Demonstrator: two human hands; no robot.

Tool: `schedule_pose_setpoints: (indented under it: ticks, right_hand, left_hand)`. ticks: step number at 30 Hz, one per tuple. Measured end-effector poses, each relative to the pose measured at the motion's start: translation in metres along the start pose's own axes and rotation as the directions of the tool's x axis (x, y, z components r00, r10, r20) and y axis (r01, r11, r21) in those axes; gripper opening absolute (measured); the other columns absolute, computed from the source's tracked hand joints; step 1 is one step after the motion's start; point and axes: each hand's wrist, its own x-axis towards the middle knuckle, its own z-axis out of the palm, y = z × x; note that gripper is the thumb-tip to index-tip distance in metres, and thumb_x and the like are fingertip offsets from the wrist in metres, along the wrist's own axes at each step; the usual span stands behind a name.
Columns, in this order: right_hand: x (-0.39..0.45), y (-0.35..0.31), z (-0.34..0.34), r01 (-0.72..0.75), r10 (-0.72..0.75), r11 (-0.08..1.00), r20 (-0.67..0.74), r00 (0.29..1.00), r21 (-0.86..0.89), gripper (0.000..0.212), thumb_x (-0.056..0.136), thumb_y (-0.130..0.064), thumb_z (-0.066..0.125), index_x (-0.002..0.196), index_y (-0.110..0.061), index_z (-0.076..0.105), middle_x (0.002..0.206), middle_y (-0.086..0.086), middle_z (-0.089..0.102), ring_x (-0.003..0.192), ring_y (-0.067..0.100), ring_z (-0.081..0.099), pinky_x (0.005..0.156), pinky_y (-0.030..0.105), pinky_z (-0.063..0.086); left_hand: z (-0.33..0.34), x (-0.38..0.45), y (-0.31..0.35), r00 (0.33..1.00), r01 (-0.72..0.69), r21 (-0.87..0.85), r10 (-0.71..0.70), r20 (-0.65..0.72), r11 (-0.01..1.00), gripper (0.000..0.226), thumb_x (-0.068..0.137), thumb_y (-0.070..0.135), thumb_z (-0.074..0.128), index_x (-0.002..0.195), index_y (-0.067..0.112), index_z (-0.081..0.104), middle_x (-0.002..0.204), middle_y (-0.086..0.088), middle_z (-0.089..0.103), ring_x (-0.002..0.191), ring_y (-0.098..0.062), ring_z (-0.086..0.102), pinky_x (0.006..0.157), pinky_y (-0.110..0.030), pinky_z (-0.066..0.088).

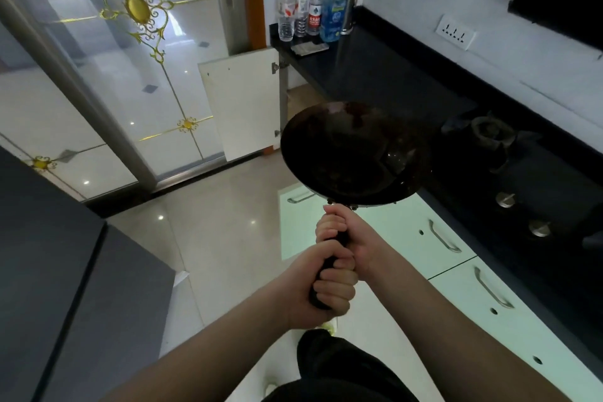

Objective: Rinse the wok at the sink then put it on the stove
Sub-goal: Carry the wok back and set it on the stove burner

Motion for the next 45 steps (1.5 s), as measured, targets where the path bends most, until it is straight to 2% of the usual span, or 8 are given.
schedule_pose_setpoints:
  ticks: [5,16,23,30,33,36,40,45]
  right_hand:
    - [0.024,-0.057,0.016,0.033,-0.033,0.999,0.008,0.999,0.040,0.045,0.087,-0.017,0.054,0.045,-0.015,0.038,0.038,-0.007,0.033,0.032,0.009,0.036,0.037,0.019,0.039]
    - [0.073,-0.173,0.055,0.056,-0.057,0.995,0.009,0.998,0.078,0.040,0.081,-0.013,0.058,0.047,-0.015,0.037,0.038,-0.005,0.034,0.030,0.010,0.036,0.034,0.021,0.040]
    - [0.107,-0.206,0.070,0.073,-0.072,0.989,-0.017,0.997,0.130,0.040,0.083,-0.013,0.058,0.047,-0.014,0.040,0.038,-0.005,0.035,0.031,0.010,0.036,0.036,0.021,0.040]
    - [0.154,-0.231,0.095,0.211,-0.202,0.952,-0.064,0.977,0.222,0.039,0.083,-0.013,0.056,0.048,-0.015,0.039,0.039,-0.005,0.035,0.031,0.011,0.039,0.035,0.021,0.040]
    - [0.170,-0.240,0.112,0.275,-0.261,0.931,-0.089,0.961,0.241,0.040,0.081,-0.013,0.055,0.045,-0.014,0.039,0.038,-0.005,0.036,0.031,0.011,0.039,0.035,0.020,0.040]
    - [0.181,-0.248,0.121,0.342,-0.327,0.916,-0.102,0.939,0.211,0.046,0.086,-0.016,0.051,0.042,-0.015,0.039,0.037,-0.006,0.035,0.035,0.009,0.040,0.041,0.018,0.038]
    - [0.186,-0.257,0.125,0.382,-0.366,0.892,-0.111,0.924,0.243,0.048,0.089,-0.019,0.051,0.042,-0.015,0.040,0.039,-0.007,0.036,0.037,0.008,0.039,0.046,0.015,0.035]
    - [0.191,-0.286,0.123,0.430,-0.409,0.862,-0.131,0.903,0.268,0.046,0.087,-0.017,0.052,0.043,-0.016,0.038,0.038,-0.006,0.036,0.037,0.011,0.042,0.040,0.018,0.041]
  left_hand:
    - [0.004,0.038,0.057,0.996,0.055,-0.024,-0.053,0.069,0.998,0.032,0.085,0.017,0.052,0.056,0.019,0.037,0.040,0.008,0.027,0.028,-0.005,0.027,0.029,-0.015,0.022]
    - [0.025,0.112,0.168,0.997,0.072,-0.034,-0.071,0.012,0.997,0.034,0.088,0.017,0.049,0.056,0.018,0.039,0.040,0.008,0.026,0.028,-0.005,0.025,0.029,-0.013,0.020]
    - [0.011,0.137,0.219,0.986,0.141,-0.065,-0.134,0.102,0.988,0.031,0.085,0.015,0.055,0.059,0.017,0.037,0.042,0.007,0.027,0.029,-0.006,0.026,0.030,-0.015,0.021]
    - [-0.011,0.151,0.290,0.963,0.246,0.011,-0.246,0.113,0.969,0.033,0.076,0.012,0.066,0.061,0.018,0.036,0.043,0.007,0.025,0.029,-0.006,0.023,0.030,-0.015,0.020]
    - [-0.019,0.153,0.323,0.936,0.309,0.030,-0.310,0.167,0.951,0.033,0.076,0.011,0.065,0.061,0.018,0.037,0.042,0.007,0.026,0.028,-0.006,0.026,0.029,-0.014,0.021]
    - [-0.023,0.155,0.347,0.907,0.370,0.058,-0.374,0.192,0.927,0.032,0.077,0.009,0.065,0.060,0.016,0.039,0.041,0.006,0.026,0.027,-0.007,0.028,0.029,-0.014,0.022]
    - [-0.021,0.163,0.366,0.899,0.397,0.138,-0.415,0.140,0.907,0.030,0.084,0.012,0.056,0.059,0.015,0.040,0.041,0.006,0.026,0.027,-0.007,0.026,0.028,-0.015,0.021]
    - [-0.015,0.193,0.387,0.886,0.430,0.163,-0.450,0.111,0.888,0.032,0.088,0.016,0.048,0.057,0.015,0.042,0.039,0.006,0.028,0.025,-0.005,0.027,0.027,-0.013,0.020]
